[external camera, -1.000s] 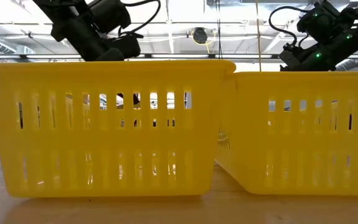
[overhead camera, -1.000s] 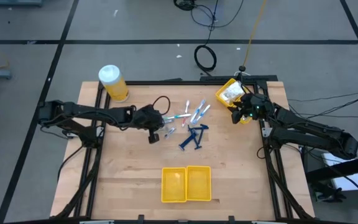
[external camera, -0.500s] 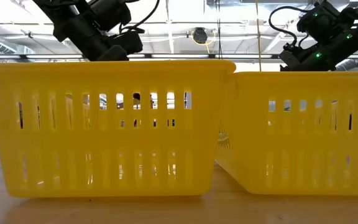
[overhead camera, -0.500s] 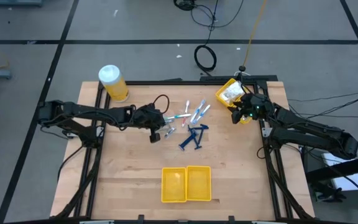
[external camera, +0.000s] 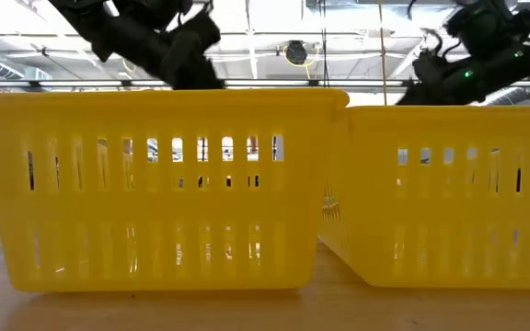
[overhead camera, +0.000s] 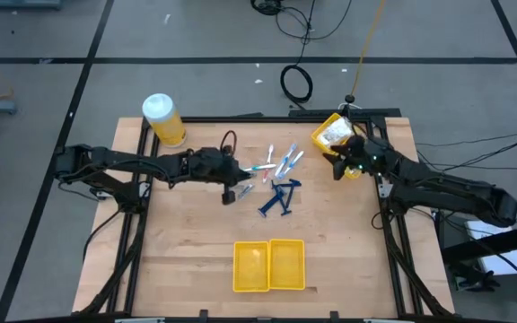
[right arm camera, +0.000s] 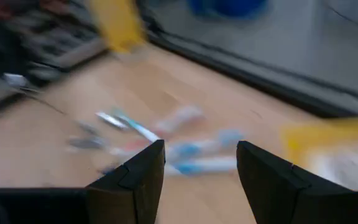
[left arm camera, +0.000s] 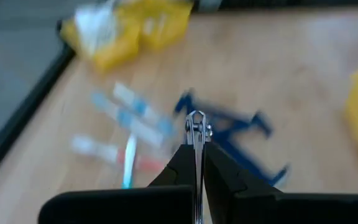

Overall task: Pick & Place Travel size toiletries
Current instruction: Put the silver nail cutter into the top right yellow bin

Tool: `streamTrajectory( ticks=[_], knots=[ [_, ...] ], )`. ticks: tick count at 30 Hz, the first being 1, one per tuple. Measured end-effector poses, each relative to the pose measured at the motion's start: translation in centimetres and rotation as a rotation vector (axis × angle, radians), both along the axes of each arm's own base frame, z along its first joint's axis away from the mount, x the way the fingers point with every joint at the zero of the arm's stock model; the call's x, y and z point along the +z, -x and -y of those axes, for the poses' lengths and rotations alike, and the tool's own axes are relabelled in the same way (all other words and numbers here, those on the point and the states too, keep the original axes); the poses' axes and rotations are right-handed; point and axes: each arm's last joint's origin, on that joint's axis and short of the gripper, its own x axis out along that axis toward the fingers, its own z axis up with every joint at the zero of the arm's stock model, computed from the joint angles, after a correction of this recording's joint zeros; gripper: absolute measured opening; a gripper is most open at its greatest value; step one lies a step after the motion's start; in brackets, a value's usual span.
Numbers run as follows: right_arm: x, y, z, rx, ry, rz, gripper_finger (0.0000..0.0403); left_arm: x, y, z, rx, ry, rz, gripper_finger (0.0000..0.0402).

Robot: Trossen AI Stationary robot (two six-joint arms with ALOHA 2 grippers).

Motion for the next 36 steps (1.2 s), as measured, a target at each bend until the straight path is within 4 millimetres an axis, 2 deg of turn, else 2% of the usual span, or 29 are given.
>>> streamTrajectory(
  ticks=[4,7,13,20,24,31,36],
  knots=[
    [0.3,-0.7,-1.1,0.209,0.124,0.202,0.0187,1.4,-0.6,0.1,-0.077,-0.039,0.153,0.0005],
    [0.3,-1.0,-2.0,0.318,0.207,0.290,0.0187,2.6,-0.9,0.2,-0.139,-0.060,0.281,0.0003],
    [-0.1,-2.2,-3.2,0.414,0.302,0.312,0.0187,4.5,-1.2,0.5,-0.258,-0.080,0.493,0.0003],
    [-0.1,-3.9,-3.8,0.466,0.369,0.411,0.0187,5.3,-1.2,0.6,-0.267,-0.084,0.597,0.0003],
    [-0.1,-5.5,-4.2,0.506,0.397,0.405,0.0187,4.7,-2.1,0.8,-0.274,-0.078,0.643,0.0004],
    [0.1,-8.7,-4.8,0.570,0.407,0.366,0.0190,1.6,-4.1,0.5,-0.267,-0.026,0.654,0.0003],
    [0.2,-9.9,-5.5,0.608,0.411,0.359,0.0224,0.4,-4.9,0.4,-0.263,0.017,0.665,0.0004]
  ],
)
